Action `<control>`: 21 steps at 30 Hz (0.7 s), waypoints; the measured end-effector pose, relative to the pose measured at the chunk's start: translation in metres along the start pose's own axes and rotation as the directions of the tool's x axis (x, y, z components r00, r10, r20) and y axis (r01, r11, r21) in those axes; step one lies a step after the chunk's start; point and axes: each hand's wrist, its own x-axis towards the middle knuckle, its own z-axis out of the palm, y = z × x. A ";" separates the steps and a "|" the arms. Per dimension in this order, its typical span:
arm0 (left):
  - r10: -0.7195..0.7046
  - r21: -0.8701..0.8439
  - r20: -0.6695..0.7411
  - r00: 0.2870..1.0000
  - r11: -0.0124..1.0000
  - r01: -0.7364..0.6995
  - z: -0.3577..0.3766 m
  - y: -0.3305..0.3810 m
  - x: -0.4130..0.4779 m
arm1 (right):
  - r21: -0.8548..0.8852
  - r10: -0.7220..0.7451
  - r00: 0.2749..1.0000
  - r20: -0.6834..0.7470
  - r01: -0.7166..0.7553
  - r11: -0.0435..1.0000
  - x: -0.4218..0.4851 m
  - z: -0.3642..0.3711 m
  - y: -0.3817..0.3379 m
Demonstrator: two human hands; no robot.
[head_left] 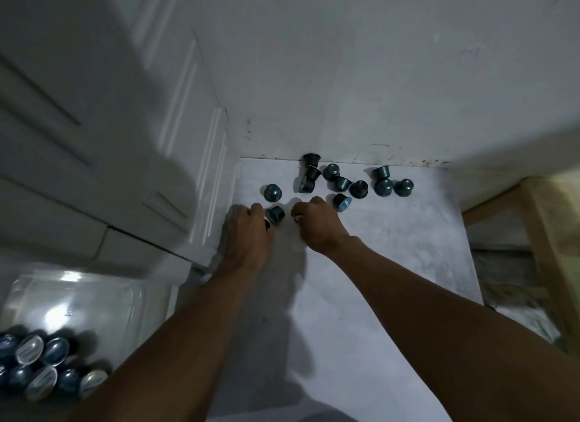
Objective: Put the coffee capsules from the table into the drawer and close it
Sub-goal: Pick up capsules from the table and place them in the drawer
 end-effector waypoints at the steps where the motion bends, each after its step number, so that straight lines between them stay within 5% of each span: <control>1: 0.001 0.000 -0.005 1.000 1.000 -0.001 -0.002 0.002 -0.005 | -0.007 -0.003 1.000 -0.001 0.003 1.000 -0.005 -0.003 0.001; 9: -0.011 -0.189 0.003 1.000 0.982 0.011 -0.020 0.025 -0.057 | -0.006 -0.077 0.997 -0.015 0.077 0.997 -0.064 -0.029 0.011; 21: -0.127 -0.394 -0.181 0.975 0.918 0.047 -0.060 0.056 -0.186 | -0.072 -0.285 0.948 -0.143 0.277 0.958 -0.178 -0.052 0.012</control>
